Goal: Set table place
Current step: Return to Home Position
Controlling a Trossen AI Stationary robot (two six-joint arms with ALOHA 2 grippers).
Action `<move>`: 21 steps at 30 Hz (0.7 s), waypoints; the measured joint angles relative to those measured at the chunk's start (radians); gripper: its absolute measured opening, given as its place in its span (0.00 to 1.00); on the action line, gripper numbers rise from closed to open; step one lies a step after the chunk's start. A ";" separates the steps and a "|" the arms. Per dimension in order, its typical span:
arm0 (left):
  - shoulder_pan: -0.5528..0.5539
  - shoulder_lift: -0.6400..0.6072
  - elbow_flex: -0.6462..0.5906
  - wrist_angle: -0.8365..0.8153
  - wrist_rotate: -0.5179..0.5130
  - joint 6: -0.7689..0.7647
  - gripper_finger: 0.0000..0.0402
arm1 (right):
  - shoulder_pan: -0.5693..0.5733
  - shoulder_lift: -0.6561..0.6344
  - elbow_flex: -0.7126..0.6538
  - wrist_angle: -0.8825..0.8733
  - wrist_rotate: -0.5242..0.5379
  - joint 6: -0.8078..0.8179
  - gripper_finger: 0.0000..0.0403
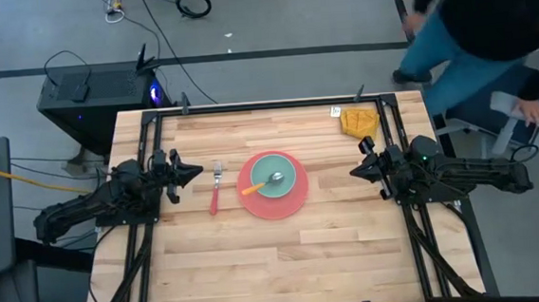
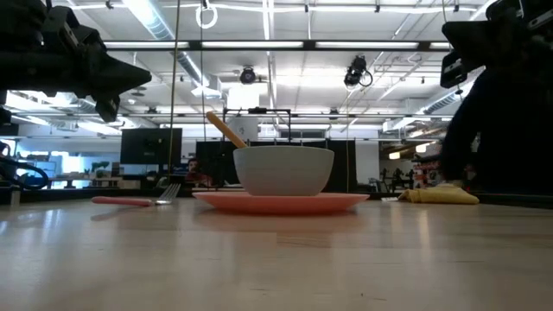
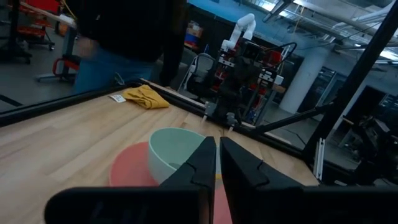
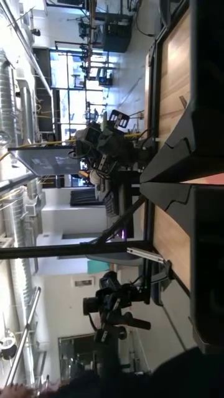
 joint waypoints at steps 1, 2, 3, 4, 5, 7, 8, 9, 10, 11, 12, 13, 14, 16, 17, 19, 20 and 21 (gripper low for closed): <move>0.000 0.000 0.000 0.000 0.000 0.000 0.08 | 0.000 0.000 0.000 0.000 0.000 0.000 0.03; 0.000 0.000 0.000 0.000 0.000 0.000 0.07 | 0.000 0.000 0.000 0.000 0.000 0.000 0.03; 0.000 0.000 0.000 0.001 0.000 0.000 0.07 | 0.000 0.000 0.000 0.000 0.000 0.000 0.03; 0.000 0.000 0.000 0.001 0.000 0.000 0.06 | 0.000 0.000 0.000 0.000 0.000 0.000 0.03; 0.000 0.000 0.000 0.001 0.000 0.000 0.06 | 0.000 0.000 0.000 0.000 0.000 0.000 0.03; 0.000 0.000 0.000 0.002 0.000 0.000 0.05 | 0.000 0.000 0.000 0.000 0.000 0.000 0.03; 0.000 0.000 0.000 0.002 0.000 0.000 0.05 | 0.000 0.000 0.000 0.000 0.000 0.000 0.04; 0.000 0.000 0.000 0.002 -0.001 0.000 0.05 | 0.000 0.000 0.000 0.000 0.000 0.000 0.04; 0.000 0.000 0.000 0.002 -0.001 0.000 0.05 | 0.000 0.000 0.000 0.000 0.000 0.000 0.04; 0.000 0.000 0.000 0.002 -0.001 0.000 0.05 | 0.000 0.000 0.000 0.000 0.000 0.000 0.04; 0.000 0.000 0.000 0.003 -0.001 0.000 0.05 | 0.000 0.000 0.000 0.000 0.000 0.000 0.04; 0.000 0.000 0.000 0.003 -0.001 0.000 0.05 | 0.000 0.000 0.000 0.000 0.000 0.000 0.04; 0.000 0.000 0.000 0.003 -0.001 0.000 0.06 | 0.000 0.000 0.000 0.000 0.000 0.000 0.04; 0.000 0.000 0.000 0.003 -0.001 0.000 0.06 | 0.000 0.000 0.000 0.000 0.000 0.000 0.04; 0.000 0.000 0.000 0.003 -0.001 0.000 0.07 | 0.000 0.000 0.000 0.000 0.000 0.000 0.04; 0.000 0.000 0.000 0.003 -0.001 0.000 0.08 | 0.000 0.000 0.000 0.000 0.000 0.000 0.04; 0.000 0.000 0.000 0.003 -0.001 0.000 0.08 | 0.000 0.000 0.001 0.000 0.000 0.000 0.04; 0.000 0.000 0.000 0.003 -0.001 0.000 0.08 | 0.000 0.000 0.001 0.000 0.000 0.000 0.04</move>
